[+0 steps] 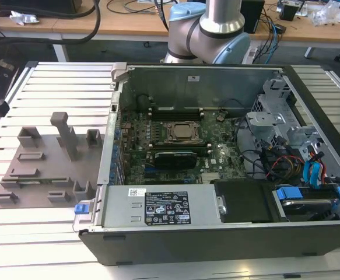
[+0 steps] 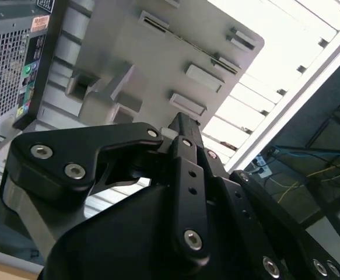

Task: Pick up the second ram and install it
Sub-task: 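Pick up the second ram and move it above second insertion slot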

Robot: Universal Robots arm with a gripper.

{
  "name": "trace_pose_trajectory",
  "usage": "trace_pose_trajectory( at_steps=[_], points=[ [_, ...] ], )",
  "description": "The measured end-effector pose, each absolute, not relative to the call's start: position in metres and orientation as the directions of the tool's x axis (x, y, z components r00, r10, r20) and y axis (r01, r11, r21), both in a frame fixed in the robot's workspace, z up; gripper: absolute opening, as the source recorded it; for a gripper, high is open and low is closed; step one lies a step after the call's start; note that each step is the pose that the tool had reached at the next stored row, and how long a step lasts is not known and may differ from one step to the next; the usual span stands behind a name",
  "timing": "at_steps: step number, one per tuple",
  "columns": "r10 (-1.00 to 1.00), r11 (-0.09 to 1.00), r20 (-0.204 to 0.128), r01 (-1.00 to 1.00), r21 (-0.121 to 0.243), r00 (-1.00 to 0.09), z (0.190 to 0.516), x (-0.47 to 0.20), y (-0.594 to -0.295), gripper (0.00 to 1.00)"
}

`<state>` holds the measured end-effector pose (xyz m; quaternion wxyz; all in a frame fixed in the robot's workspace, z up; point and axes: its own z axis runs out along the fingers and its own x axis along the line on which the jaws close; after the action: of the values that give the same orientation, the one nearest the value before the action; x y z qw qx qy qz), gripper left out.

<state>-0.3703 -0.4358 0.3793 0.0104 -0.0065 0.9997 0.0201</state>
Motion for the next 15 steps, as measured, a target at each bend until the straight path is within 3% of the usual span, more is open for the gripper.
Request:
trace_pose_trajectory(
  at_steps=[15],
  points=[
    [-0.387,0.921,-0.021,-0.388,0.040,-0.922,0.3793,-0.3703,-0.4358,0.10]
  ],
)
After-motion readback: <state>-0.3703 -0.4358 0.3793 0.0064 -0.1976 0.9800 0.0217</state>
